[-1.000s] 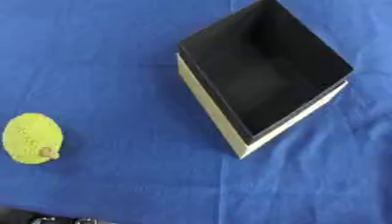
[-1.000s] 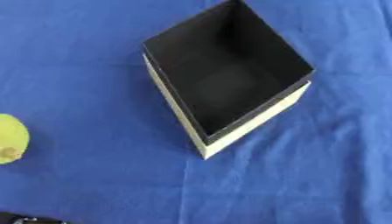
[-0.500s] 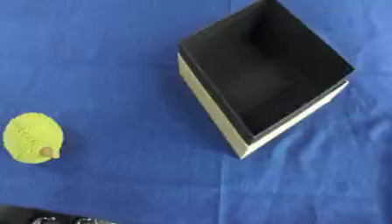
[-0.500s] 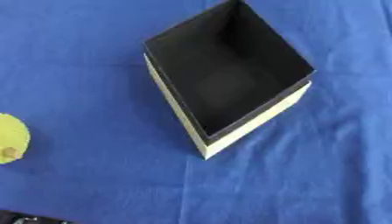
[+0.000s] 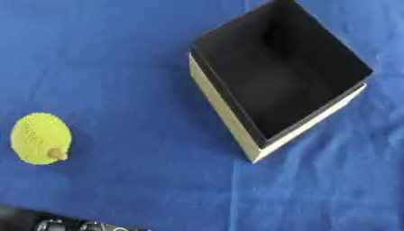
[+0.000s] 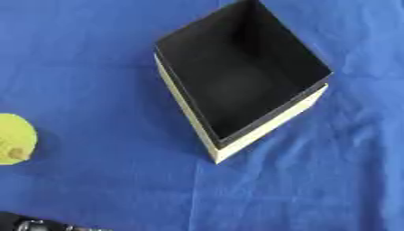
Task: Pick up objects on the table and place them in the box.
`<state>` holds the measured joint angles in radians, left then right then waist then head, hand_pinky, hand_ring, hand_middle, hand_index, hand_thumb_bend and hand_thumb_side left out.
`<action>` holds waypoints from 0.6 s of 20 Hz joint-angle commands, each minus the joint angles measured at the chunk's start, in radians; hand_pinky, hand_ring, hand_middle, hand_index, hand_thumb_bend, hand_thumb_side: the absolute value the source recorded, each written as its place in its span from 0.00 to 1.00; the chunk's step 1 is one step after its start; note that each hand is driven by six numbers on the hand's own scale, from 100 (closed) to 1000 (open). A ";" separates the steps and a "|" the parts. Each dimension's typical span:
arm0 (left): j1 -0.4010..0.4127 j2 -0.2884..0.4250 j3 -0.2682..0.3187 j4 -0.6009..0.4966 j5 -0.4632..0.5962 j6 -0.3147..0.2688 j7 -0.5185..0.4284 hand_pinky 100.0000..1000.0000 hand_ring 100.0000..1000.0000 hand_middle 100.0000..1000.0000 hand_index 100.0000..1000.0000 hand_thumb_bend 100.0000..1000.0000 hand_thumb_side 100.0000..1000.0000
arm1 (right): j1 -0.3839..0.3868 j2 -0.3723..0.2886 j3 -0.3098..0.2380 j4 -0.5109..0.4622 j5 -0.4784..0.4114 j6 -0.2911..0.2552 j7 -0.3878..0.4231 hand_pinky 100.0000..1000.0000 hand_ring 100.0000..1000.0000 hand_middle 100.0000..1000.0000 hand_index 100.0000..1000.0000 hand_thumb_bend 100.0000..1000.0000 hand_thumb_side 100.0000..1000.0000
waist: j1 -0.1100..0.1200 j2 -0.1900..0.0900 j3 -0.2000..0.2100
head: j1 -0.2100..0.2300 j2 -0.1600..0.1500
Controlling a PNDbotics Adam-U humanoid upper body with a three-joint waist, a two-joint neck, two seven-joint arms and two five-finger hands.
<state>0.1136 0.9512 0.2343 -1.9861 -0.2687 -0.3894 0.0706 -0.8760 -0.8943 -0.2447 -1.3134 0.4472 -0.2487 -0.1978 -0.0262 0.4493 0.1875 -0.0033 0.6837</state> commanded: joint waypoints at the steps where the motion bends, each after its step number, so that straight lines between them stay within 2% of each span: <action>1: -0.015 0.053 -0.036 -0.013 -0.046 0.026 -0.046 0.73 0.79 0.77 0.88 0.36 0.43 | -0.018 -0.031 -0.004 -0.015 -0.001 -0.001 0.003 0.79 0.74 0.59 0.80 0.00 0.00 | 0.010 -0.251 -0.003 | 0.004 -0.001; 4: -0.029 0.070 -0.082 -0.006 -0.080 0.066 -0.090 0.74 0.80 0.78 0.88 0.37 0.34 | -0.020 -0.026 -0.003 -0.014 -0.002 -0.002 0.005 0.79 0.74 0.59 0.80 0.00 0.00 | 0.010 -0.251 -0.007 | 0.005 -0.004; 7: -0.044 0.083 -0.117 -0.012 -0.094 0.096 -0.138 0.75 0.80 0.78 0.88 0.33 0.24 | -0.022 -0.023 -0.002 -0.013 -0.002 -0.003 0.007 0.79 0.74 0.59 0.80 0.00 0.00 | 0.010 -0.251 -0.010 | 0.006 -0.007; 12: -0.077 0.101 -0.158 -0.014 -0.070 0.108 -0.216 0.75 0.80 0.78 0.88 0.32 0.18 | -0.023 -0.020 0.000 -0.011 -0.002 -0.005 0.009 0.79 0.74 0.59 0.80 0.00 0.00 | 0.009 -0.251 -0.014 | 0.010 -0.007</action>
<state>0.0425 1.0098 0.0765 -1.9857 -0.3482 -0.2839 -0.1261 -0.8804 -0.8842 -0.2390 -1.3132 0.4471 -0.2522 -0.1912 -0.0262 0.4493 0.1734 0.0029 0.6835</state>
